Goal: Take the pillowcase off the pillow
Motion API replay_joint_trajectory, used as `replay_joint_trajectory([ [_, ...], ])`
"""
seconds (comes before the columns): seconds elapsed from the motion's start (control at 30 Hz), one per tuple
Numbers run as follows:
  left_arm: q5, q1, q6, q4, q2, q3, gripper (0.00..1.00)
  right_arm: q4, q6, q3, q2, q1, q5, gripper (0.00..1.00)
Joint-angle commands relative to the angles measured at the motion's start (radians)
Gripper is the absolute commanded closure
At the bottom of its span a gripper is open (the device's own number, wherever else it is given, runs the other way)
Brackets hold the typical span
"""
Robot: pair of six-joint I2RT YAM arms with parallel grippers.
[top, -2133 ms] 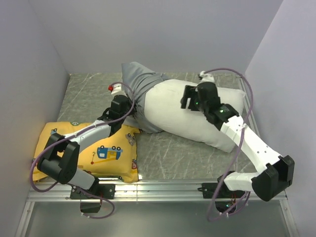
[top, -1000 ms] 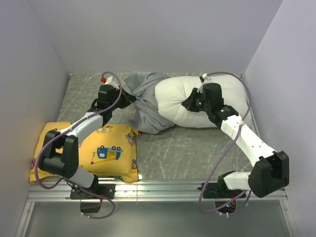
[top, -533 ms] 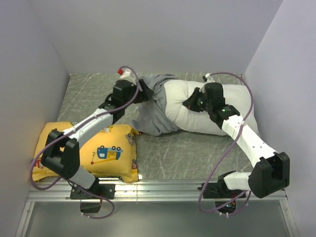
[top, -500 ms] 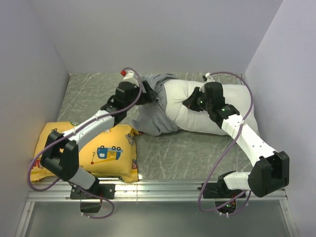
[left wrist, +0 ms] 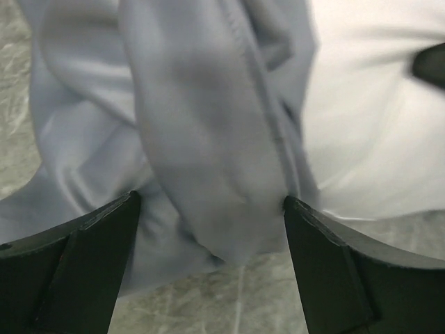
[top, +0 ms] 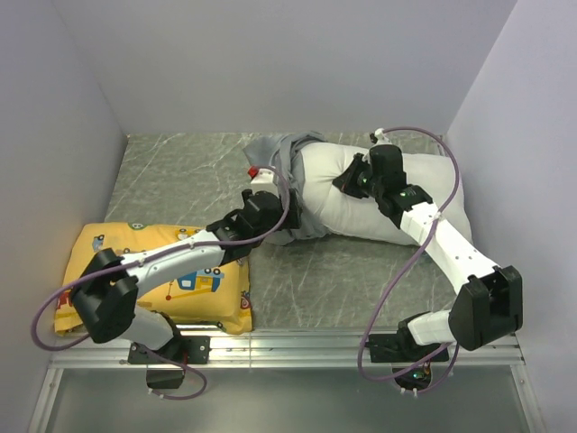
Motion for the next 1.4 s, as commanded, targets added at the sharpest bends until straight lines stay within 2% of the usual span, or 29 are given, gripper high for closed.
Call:
replay_joint_trajectory([
  [0.0, -0.107, 0.006, 0.027, -0.023, 0.064, 0.044, 0.08, 0.050, -0.010, 0.110, -0.034, -0.003, 0.075, 1.00],
  [0.07, -0.145, 0.014, 0.041, -0.069, 0.092, 0.059, 0.12, 0.023, -0.021, 0.134, -0.042, -0.003, 0.100, 1.00],
  [0.13, -0.133, 0.035, 0.043, -0.062, 0.097, 0.050, 0.28, 0.007, -0.038, 0.148, -0.056, -0.004, 0.111, 1.00],
  [0.17, -0.102, 0.052, 0.038, -0.059, 0.097, 0.044, 0.40, -0.010, -0.041, 0.162, -0.060, -0.006, 0.115, 1.00],
  [0.2, -0.082, 0.090, 0.030, -0.053, 0.095, 0.035, 0.74, -0.017, -0.046, 0.168, -0.065, -0.007, 0.121, 1.00],
  [0.23, -0.061, 0.110, 0.027, -0.043, 0.095, 0.017, 0.85, -0.021, -0.055, 0.173, -0.077, -0.009, 0.123, 1.00],
  [0.3, -0.033, 0.166, 0.015, -0.039, 0.097, 0.003, 1.00, -0.040, -0.064, 0.190, -0.088, -0.007, 0.123, 1.00],
  [0.63, 0.050, 0.404, -0.046, 0.032, 0.100, -0.082, 0.99, -0.102, -0.104, 0.207, -0.175, -0.053, 0.138, 1.00],
  [0.77, 0.096, 0.474, -0.060, 0.053, 0.123, -0.073, 0.99, -0.105, -0.098, 0.191, -0.211, -0.085, 0.074, 1.00],
  [1.0, 0.145, 0.534, -0.063, 0.039, 0.225, 0.035, 0.99, -0.162, -0.112, 0.217, -0.281, -0.122, -0.092, 1.00],
  [1.17, 0.198, 0.536, -0.069, 0.079, 0.241, 0.030, 1.00, -0.188, -0.112, 0.233, -0.323, -0.133, -0.147, 1.00],
  [1.37, 0.217, 0.536, -0.066, 0.102, 0.281, 0.035, 1.00, -0.199, -0.058, 0.309, -0.370, -0.139, -0.309, 1.00],
])
